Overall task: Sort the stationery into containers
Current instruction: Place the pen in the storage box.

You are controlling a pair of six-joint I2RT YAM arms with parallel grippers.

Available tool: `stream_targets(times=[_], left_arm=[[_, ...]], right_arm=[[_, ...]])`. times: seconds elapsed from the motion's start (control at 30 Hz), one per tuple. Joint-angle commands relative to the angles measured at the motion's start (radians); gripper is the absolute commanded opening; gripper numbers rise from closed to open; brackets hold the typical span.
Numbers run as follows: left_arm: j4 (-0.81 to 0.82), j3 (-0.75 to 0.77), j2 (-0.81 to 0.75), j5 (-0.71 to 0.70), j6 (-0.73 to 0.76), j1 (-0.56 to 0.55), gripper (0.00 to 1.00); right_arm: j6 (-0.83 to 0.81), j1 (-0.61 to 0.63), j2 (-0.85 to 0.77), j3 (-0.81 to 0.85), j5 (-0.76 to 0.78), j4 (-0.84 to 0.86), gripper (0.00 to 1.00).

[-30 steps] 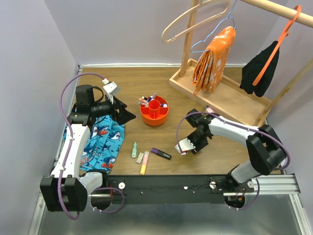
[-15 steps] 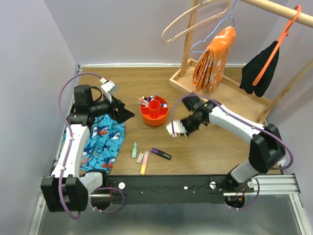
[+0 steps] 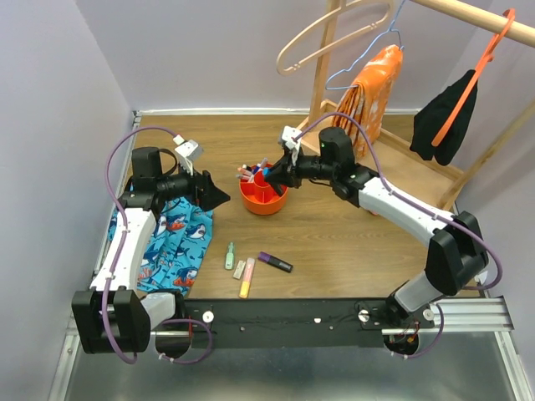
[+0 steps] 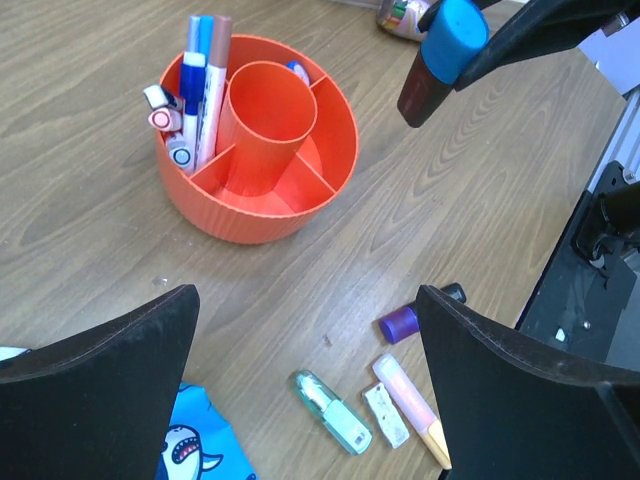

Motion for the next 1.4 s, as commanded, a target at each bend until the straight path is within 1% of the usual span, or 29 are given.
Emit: stream_targets(times=[0.0, 0.03, 0.17, 0.37, 0.6, 0.87, 1.23, 1.33, 1.37], left_arm=[[-0.014, 0.03, 0.03, -0.007, -0.003, 0.005, 0.99], [-0.02, 0.041, 0.041, -0.007, 0.003, 0.007, 0.99], [-0.065, 0.069, 0.072, -0.017, 0.045, 0.007, 0.99], [-0.101, 0.101, 0.118, -0.026, 0.077, 0.01, 0.99], [-0.134, 0.162, 0.194, -0.056, 0.123, 0.011, 0.99], [-0.134, 0.204, 0.256, -0.078, 0.137, 0.011, 0.99], [-0.134, 0.187, 0.256, -0.084, 0.144, 0.011, 0.99], [-0.126, 0.182, 0.253, -0.081, 0.14, 0.011, 0.99], [-0.123, 0.181, 0.251, -0.081, 0.138, 0.011, 0.99]], right_arm=[[0.269, -0.005, 0.021, -0.058, 0.038, 0.4, 0.01], [0.274, -0.003, 0.026, -0.075, 0.046, 0.455, 0.01], [0.274, -0.003, 0.03, -0.147, 0.055, 0.572, 0.01], [0.266, -0.003, 0.059, -0.228, 0.073, 0.701, 0.01], [0.267, -0.005, 0.11, -0.314, 0.15, 0.851, 0.01], [0.267, -0.006, 0.148, -0.351, 0.173, 0.914, 0.01], [0.215, -0.006, 0.136, -0.428, 0.205, 0.949, 0.01], [0.203, -0.006, 0.125, -0.443, 0.219, 0.942, 0.04], [0.201, -0.005, 0.122, -0.451, 0.222, 0.937, 0.08]])
